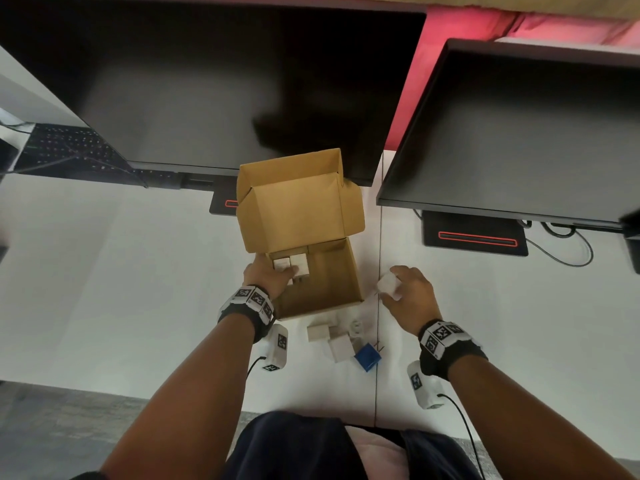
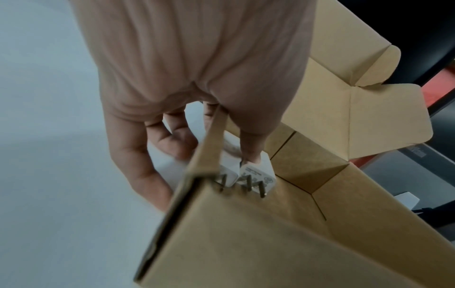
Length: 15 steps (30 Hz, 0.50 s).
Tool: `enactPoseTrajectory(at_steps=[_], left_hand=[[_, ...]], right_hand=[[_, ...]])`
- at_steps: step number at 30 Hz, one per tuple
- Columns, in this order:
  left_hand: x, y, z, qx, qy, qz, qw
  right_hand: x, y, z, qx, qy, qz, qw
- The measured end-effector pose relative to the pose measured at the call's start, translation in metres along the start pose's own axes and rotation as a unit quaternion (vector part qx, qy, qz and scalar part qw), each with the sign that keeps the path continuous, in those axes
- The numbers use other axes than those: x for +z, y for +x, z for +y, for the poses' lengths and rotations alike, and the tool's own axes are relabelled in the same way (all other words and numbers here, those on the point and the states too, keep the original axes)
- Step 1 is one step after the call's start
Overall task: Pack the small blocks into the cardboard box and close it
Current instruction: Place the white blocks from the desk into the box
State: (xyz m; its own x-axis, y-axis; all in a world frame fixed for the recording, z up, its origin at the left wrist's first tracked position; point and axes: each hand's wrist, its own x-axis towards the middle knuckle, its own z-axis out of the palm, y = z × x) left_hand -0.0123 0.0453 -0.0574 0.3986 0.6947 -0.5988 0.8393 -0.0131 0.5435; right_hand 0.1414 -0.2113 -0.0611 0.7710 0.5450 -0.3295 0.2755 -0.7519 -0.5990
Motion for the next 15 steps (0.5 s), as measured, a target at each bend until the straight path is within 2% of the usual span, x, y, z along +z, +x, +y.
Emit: enactPoseTrajectory(at_steps=[3, 5, 7, 10, 12, 15], left_hand=[[-0.001, -0.002, 0.001, 0.001, 0.004, 0.002, 1.000], [0.000, -0.002, 0.001, 0.001, 0.005, 0.003, 1.000], [0.000, -0.002, 0.000, 0.002, 0.007, 0.000, 1.000], [-0.001, 0.000, -0.002, -0.003, 0.012, -0.004, 1.000], [-0.001, 0.001, -0.002, -0.005, 0.007, -0.007, 1.000], [-0.001, 0.001, -0.002, -0.003, 0.007, -0.009, 1.000]], right_hand=[[-0.003, 0.001, -0.010, 0.000, 0.046, 0.047, 0.998], [-0.007, 0.001, -0.022, -0.042, 0.055, 0.076, 0.995], [-0.010, 0.001, -0.041, -0.082, 0.058, 0.073, 0.992], [-0.006, 0.002, -0.070, -0.144, 0.030, 0.027, 0.989], [0.000, 0.005, -0.087, -0.179, 0.009, -0.029, 0.983], [0.016, 0.014, -0.107, -0.210, -0.098, -0.119, 0.966]])
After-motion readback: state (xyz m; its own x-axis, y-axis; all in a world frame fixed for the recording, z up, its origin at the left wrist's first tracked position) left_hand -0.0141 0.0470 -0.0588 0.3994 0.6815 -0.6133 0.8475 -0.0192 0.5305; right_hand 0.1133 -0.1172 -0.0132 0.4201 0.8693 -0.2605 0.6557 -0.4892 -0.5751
